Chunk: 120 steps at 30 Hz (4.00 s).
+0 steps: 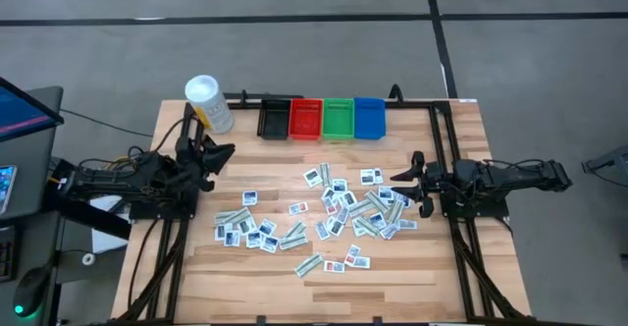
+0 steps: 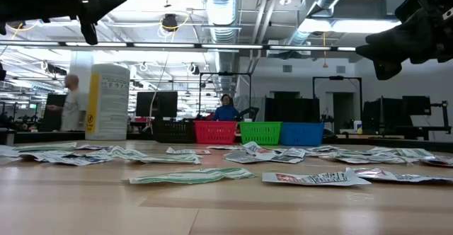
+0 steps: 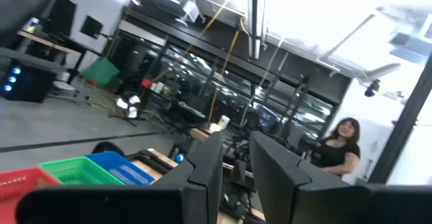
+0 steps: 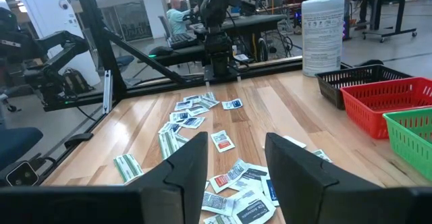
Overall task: Pick & Place First Aid Supplies
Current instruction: Put the bandage pack into the blue bin
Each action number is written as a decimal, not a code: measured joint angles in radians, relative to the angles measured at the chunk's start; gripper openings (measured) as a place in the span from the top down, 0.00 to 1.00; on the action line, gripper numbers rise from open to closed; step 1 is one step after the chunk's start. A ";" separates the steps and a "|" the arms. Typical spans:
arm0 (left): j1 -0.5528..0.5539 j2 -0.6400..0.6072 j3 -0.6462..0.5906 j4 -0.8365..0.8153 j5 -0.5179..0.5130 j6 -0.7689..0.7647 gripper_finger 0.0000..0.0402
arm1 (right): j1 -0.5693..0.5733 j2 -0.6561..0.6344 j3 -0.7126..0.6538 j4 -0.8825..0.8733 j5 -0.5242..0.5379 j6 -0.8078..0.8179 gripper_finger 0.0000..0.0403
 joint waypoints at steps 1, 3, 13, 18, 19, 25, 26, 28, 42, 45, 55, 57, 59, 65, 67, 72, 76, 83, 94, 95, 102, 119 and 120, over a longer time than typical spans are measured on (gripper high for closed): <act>0.000 0.000 0.000 0.005 -0.005 0.000 0.81 | 0.000 0.000 0.000 0.000 0.000 0.000 0.64; 0.000 0.000 0.000 0.015 -0.008 -0.001 0.81 | -0.001 0.000 0.000 0.001 0.002 0.000 0.64; 0.002 0.000 0.000 0.108 -0.083 0.104 0.81 | -0.028 0.000 -0.001 0.156 0.006 -0.003 0.64; 0.002 0.000 0.000 0.111 -0.097 0.070 0.81 | -0.050 0.000 0.000 0.394 0.004 -0.009 0.64; 0.001 0.002 0.000 0.113 -0.097 0.068 0.81 | -0.050 0.000 0.000 0.429 0.002 -0.011 0.64; 0.001 0.053 0.000 0.154 -0.115 0.067 0.81 | -0.096 0.004 0.000 0.472 0.095 -0.010 0.64; 0.001 0.069 0.000 0.169 -0.132 0.067 0.81 | -0.108 0.008 0.000 0.472 0.139 -0.010 0.64; 0.004 0.107 0.000 0.203 -0.184 0.075 0.81 | -0.130 0.012 0.000 0.464 0.215 0.002 0.64; 0.187 0.510 0.042 0.488 -0.115 -0.004 0.81 | -0.252 0.076 0.000 0.458 0.312 0.233 0.64; 0.219 0.611 0.104 0.489 0.028 -0.014 0.81 | -0.237 0.131 0.020 0.421 0.262 0.233 0.64; 0.285 0.878 0.302 0.421 0.385 0.023 0.81 | -0.183 0.446 0.283 -0.048 0.256 0.082 0.64; 0.285 0.886 0.316 0.377 0.413 0.025 0.81 | -0.183 0.491 0.327 -0.131 0.248 0.081 0.64; 0.279 0.880 0.320 0.329 0.413 0.035 0.81 | -0.183 0.533 0.365 -0.181 0.232 0.081 0.64; 0.219 0.857 0.320 0.233 0.320 0.123 0.81 | -0.183 0.617 0.409 -0.250 0.171 0.158 0.64; 0.193 0.856 0.320 0.219 0.304 0.137 0.81 | -0.183 0.635 0.409 -0.256 0.140 0.164 0.64; 0.134 0.857 0.300 0.196 0.281 0.139 0.81 | -0.182 0.688 0.409 -0.298 0.076 0.229 0.64; 0.089 0.857 0.283 0.190 0.281 0.123 0.81 | -0.159 0.742 0.409 -0.378 0.074 0.301 0.64; 0.037 0.857 0.281 0.175 0.287 0.143 0.81 | -0.083 0.836 0.409 -0.441 0.072 0.454 0.64; -0.019 0.857 0.281 0.129 0.291 0.132 0.81 | 0.004 0.942 0.409 -0.527 -0.026 0.611 0.64; -0.019 0.857 0.281 0.122 0.291 0.132 0.81 | 0.008 0.947 0.409 -0.535 -0.026 0.620 0.64; -0.018 0.857 0.281 0.123 0.285 0.136 0.81 | 0.013 0.967 0.409 -0.597 -0.079 0.655 0.64; -0.018 0.857 0.281 0.128 0.269 0.131 0.81 | 0.011 0.966 0.409 -0.666 -0.109 0.693 0.64; -0.018 0.857 0.281 0.128 0.269 0.131 0.81 | 0.011 0.966 0.409 -0.666 -0.123 0.693 0.64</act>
